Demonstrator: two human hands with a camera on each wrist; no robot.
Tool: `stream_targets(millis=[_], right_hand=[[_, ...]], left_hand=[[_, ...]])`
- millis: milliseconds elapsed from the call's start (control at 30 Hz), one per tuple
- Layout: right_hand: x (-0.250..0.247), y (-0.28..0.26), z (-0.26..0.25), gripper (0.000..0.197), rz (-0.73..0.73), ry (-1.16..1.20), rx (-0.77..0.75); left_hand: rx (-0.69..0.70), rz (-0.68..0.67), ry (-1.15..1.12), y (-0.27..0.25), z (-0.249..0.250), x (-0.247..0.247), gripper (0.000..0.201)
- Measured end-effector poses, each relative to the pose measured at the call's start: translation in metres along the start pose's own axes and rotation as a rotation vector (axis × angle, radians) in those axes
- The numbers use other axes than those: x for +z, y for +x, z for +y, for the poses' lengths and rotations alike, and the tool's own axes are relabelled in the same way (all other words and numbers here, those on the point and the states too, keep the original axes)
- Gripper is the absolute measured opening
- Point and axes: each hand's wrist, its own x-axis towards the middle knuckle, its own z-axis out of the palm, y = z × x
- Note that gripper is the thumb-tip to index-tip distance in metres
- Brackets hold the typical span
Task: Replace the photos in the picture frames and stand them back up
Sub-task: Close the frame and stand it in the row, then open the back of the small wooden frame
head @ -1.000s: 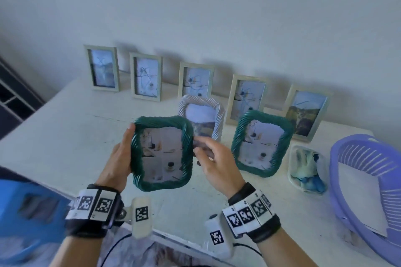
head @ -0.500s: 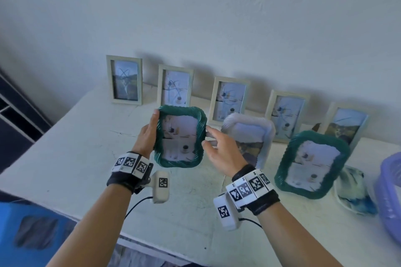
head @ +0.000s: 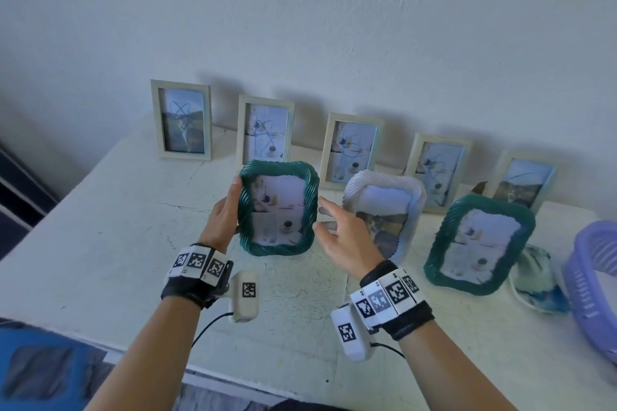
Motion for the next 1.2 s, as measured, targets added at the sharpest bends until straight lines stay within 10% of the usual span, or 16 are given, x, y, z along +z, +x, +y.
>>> stream_targets(millis=[233,767,967,1200], right_hand=[[-0.023,-0.047,0.005,0.040,-0.070,0.059,0.008],[-0.236,-0.128,0.082,0.022,0.331,0.176,0.003],[-0.334,-0.085,0.152,0.018,0.488,0.196,0.124],[-0.394,-0.010,0.229,0.031,0.342,0.119,0.415]], left_hand=[[0.206,0.349,0.193,-0.044,-0.034,-0.015,0.024],[0.517,-0.428,0.149,-0.123,0.062,0.260,0.016],[0.374,-0.435,0.150,-0.091,0.115,0.384,0.023],[0.153,-0.270,0.484,-0.032,0.150,0.472,0.019]])
